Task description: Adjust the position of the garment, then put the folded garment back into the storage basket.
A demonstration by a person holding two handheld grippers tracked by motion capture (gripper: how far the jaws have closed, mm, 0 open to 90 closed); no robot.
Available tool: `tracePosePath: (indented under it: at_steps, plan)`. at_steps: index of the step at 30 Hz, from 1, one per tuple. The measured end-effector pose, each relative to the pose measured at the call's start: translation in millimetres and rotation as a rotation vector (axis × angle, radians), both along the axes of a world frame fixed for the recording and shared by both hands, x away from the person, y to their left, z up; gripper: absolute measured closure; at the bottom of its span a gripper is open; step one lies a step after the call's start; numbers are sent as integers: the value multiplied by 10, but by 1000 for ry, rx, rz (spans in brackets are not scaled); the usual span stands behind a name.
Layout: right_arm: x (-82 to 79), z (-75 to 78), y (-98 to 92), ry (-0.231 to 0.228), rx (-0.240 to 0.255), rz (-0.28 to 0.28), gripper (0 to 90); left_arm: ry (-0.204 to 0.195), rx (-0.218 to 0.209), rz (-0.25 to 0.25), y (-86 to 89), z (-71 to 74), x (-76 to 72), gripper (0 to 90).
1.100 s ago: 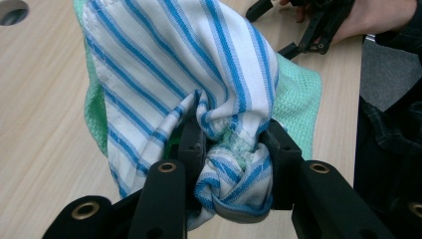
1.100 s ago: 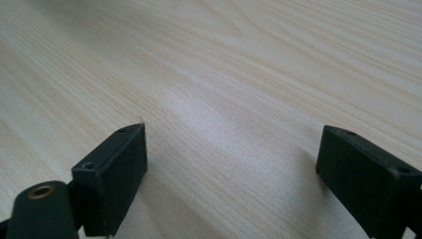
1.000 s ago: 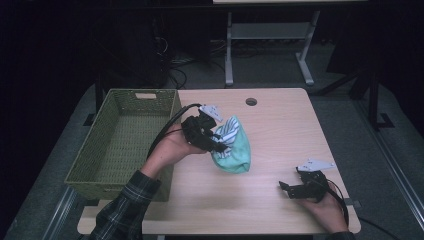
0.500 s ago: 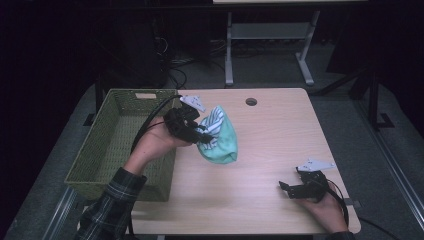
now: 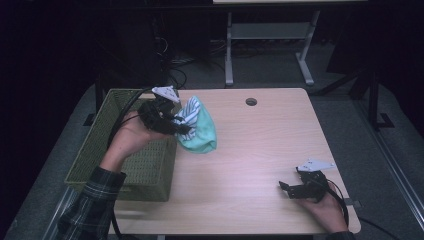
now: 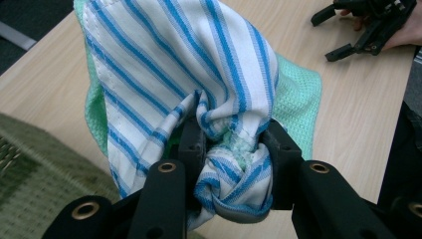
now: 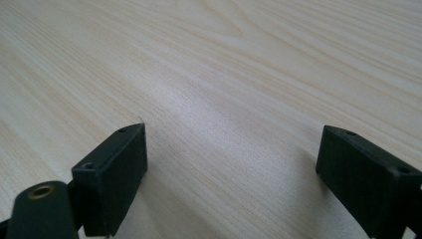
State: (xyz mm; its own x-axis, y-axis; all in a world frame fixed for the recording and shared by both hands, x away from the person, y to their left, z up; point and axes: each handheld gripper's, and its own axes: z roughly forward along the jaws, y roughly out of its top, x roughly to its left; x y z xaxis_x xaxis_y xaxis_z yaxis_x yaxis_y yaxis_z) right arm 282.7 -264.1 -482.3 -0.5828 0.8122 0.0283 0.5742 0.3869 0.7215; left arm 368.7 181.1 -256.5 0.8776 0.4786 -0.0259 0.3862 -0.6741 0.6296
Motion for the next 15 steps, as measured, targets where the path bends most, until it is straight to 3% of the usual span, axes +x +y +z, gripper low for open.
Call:
tracePosePath:
  at_steps: [15]
  plan:
    - [0, 0, 1, 0, 1, -2, 122, -26, -18, 121, 547, 98, -34, 670]
